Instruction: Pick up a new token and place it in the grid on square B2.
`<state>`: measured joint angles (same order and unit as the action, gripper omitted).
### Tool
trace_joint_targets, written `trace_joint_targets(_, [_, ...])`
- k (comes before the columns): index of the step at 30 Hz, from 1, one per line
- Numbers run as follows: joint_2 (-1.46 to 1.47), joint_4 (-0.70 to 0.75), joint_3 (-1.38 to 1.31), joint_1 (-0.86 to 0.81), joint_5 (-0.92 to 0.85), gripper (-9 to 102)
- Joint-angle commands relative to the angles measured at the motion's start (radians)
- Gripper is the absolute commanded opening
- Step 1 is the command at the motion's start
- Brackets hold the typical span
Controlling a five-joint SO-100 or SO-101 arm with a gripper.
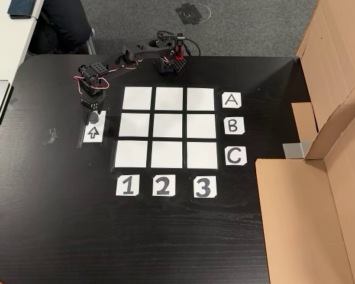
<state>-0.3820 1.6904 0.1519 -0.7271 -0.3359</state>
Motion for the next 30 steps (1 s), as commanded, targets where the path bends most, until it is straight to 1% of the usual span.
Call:
trace_joint_targets(1, [-0.003, -0.005, -0.051, -0.005, 0.006, 32])
trace_joint_targets(9, [0.003, -0.006, -0.054, -0.012, 0.012, 31])
trace_joint_targets(24, [0.009, -0.008, -0.057, -0.012, 0.02, 23])
trace_joint_targets(30, [0.011, -0.012, -0.057, -0.012, 0.026, 23])
